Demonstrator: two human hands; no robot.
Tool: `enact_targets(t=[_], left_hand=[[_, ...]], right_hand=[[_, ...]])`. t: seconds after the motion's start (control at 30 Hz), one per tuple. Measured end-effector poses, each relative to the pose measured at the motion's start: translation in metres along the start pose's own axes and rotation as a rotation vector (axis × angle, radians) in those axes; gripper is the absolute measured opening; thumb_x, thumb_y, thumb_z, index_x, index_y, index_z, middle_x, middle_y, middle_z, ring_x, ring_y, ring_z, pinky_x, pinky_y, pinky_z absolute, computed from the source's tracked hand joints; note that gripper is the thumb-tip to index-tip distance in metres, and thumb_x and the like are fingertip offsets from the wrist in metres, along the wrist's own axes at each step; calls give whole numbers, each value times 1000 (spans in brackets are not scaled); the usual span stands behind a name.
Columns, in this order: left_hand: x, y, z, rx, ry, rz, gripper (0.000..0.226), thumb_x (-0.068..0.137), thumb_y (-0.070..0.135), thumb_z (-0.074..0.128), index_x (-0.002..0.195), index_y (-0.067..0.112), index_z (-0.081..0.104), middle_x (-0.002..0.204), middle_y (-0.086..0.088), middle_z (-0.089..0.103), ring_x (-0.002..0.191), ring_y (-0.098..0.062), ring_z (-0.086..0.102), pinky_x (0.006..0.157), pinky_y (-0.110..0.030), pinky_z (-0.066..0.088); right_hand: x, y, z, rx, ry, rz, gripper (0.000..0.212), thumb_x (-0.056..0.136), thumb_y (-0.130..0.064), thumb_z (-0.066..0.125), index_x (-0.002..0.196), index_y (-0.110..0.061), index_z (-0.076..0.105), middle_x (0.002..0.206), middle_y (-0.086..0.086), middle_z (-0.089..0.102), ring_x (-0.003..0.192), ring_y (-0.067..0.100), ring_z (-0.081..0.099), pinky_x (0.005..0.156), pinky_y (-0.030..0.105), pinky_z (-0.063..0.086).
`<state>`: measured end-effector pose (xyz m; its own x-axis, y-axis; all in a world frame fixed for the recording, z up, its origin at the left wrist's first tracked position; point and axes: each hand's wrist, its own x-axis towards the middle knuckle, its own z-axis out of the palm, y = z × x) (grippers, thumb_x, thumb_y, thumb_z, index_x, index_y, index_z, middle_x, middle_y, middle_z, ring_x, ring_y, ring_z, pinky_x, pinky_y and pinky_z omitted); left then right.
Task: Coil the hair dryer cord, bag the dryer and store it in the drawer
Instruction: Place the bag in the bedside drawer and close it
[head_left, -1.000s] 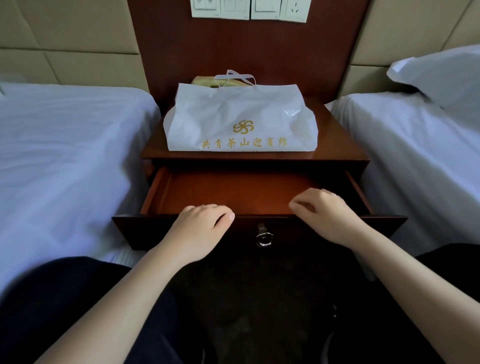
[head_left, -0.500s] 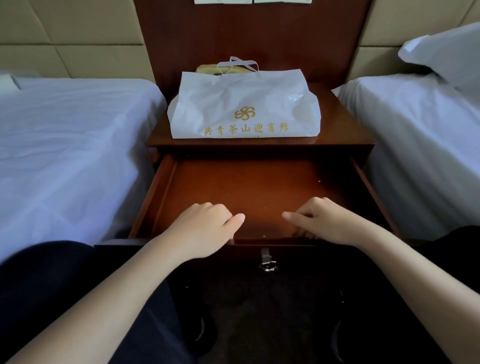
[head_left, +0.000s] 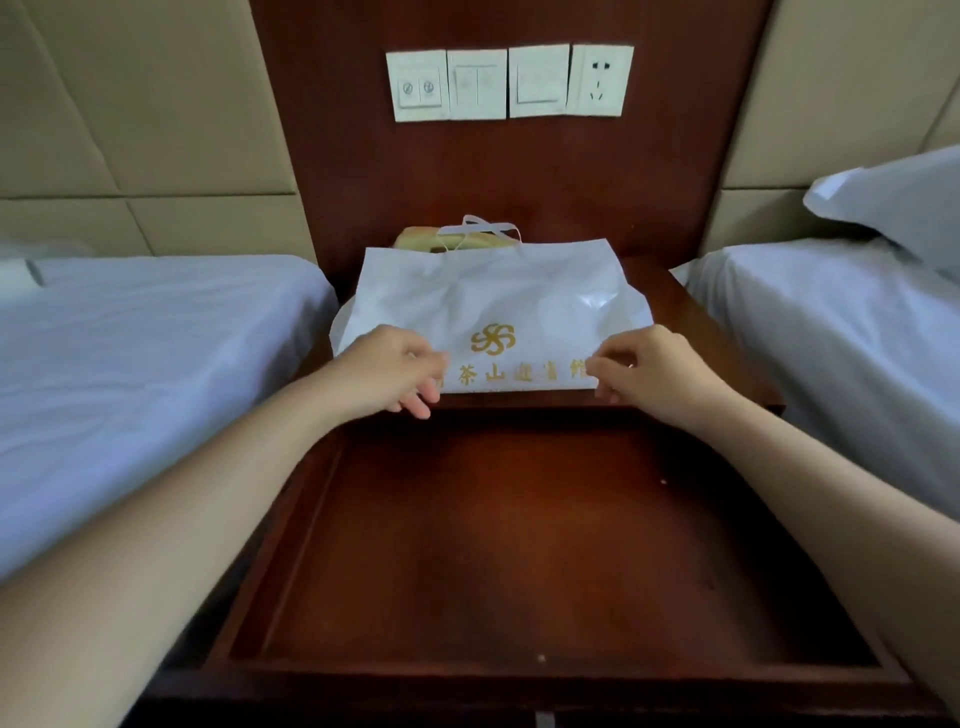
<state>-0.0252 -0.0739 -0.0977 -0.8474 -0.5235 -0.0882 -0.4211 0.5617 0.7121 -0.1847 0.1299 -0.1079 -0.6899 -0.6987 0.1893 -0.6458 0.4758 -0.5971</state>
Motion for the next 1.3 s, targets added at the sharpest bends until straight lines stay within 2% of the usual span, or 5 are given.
enact_targets(t=[0.2, 0.57, 0.87, 1.07, 1.3], left_hand=[[77, -16, -14, 425, 409, -23, 53, 85, 47, 57, 126, 15, 48, 133, -10, 48, 125, -31, 43, 101, -44, 38], [143, -68, -25, -13, 364, -402, 115, 60, 69, 65, 145, 3, 24, 146, -17, 39, 128, -38, 44, 101, -45, 41], [122, -55, -26, -431, 264, -369, 54, 84, 39, 66, 116, -2, 52, 89, -5, 59, 81, -22, 57, 72, -30, 41], [80, -55, -36, -619, 396, -309, 42, 86, 32, 65, 112, 0, 57, 90, -10, 60, 77, -24, 57, 68, -31, 43], [-7, -30, -48, -679, 469, -124, 18, 91, 24, 59, 87, 7, 64, 62, -2, 66, 49, -14, 63, 48, -23, 47]], right_hand=[[82, 3, 3, -275, 191, 194, 61, 88, -46, 54, 140, -19, 34, 144, 10, 36, 132, 35, 30, 102, 48, 30], [132, 37, 10, 251, 122, 571, 95, 71, -61, 65, 137, -3, 28, 130, 13, 48, 115, 33, 52, 86, 41, 47], [131, 36, 24, 554, 166, 626, 71, 78, -48, 68, 125, 1, 47, 101, 9, 55, 87, 27, 56, 74, 32, 41], [101, 26, 11, 664, 221, 485, 23, 86, -26, 66, 74, -6, 62, 77, 10, 61, 56, 21, 55, 48, 25, 45], [21, -5, -28, 820, 282, 269, 22, 86, -25, 64, 74, -7, 66, 70, 11, 68, 55, 21, 63, 60, 31, 52]])
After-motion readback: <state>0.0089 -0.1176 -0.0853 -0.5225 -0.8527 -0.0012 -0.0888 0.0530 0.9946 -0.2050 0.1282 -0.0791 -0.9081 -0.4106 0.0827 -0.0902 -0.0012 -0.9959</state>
